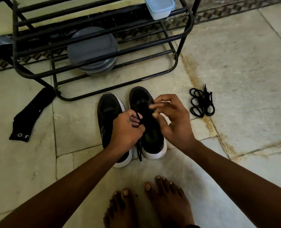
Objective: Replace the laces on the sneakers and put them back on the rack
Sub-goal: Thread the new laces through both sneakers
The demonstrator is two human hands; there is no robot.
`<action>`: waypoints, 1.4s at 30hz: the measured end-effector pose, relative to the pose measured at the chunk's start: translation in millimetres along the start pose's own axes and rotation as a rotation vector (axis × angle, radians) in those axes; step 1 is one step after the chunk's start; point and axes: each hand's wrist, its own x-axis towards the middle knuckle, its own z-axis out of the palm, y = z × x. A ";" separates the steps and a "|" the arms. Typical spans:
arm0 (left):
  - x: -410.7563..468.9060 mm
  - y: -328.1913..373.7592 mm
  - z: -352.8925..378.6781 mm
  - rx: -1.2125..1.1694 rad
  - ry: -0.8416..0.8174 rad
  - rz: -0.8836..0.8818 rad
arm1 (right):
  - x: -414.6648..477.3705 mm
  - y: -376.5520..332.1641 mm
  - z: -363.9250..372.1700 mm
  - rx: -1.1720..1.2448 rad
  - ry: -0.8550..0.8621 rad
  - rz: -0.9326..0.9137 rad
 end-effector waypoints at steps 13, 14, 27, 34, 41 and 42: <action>0.1 -1.2 3.3 0.006 0.010 -0.022 | 24.1 -0.4 -26.5 -0.550 -0.628 -0.031; -0.2 -1.1 3.0 0.013 0.015 -0.018 | 26.8 -1.4 -26.8 -0.601 -0.675 -0.023; -3.4 -4.2 3.8 0.082 0.053 0.121 | 43.8 -42.0 -60.5 0.175 -0.808 0.240; -2.8 -3.1 -19.3 0.147 -0.217 0.401 | 38.8 -39.1 -53.8 0.185 -0.903 0.293; -17.1 5.2 -73.8 0.051 -0.480 0.352 | 28.3 -31.6 -37.4 -0.173 -0.924 0.333; -17.9 5.9 -81.5 0.070 -0.522 0.355 | 26.8 -31.9 -34.3 -0.231 -0.908 0.349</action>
